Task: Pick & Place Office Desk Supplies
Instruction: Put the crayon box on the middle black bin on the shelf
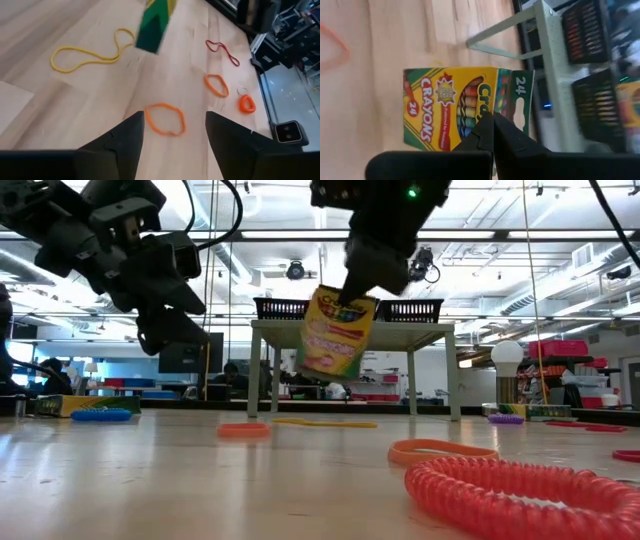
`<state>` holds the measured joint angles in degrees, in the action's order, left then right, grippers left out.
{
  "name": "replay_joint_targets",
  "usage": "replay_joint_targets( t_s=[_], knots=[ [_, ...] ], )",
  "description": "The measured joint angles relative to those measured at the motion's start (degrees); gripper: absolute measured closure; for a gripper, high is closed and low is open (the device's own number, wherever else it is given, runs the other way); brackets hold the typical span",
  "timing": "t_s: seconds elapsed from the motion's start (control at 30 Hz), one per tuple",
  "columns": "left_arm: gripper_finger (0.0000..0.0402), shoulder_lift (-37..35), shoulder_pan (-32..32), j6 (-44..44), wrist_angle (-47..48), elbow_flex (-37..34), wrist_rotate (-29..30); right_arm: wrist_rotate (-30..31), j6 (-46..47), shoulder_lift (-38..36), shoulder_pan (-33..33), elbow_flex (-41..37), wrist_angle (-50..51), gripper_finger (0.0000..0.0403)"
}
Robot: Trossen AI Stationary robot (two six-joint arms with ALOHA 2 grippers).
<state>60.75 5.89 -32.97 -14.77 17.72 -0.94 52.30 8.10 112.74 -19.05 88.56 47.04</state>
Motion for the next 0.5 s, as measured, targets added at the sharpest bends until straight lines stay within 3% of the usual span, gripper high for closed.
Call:
replay_joint_targets(
  t_s=[0.5],
  knots=[
    [0.0193, 0.02, 0.13, 1.46, 2.15, 0.02, 2.40, 7.14, -9.05, 10.56, -4.42, -0.03, -2.04, 0.0403]
  ],
)
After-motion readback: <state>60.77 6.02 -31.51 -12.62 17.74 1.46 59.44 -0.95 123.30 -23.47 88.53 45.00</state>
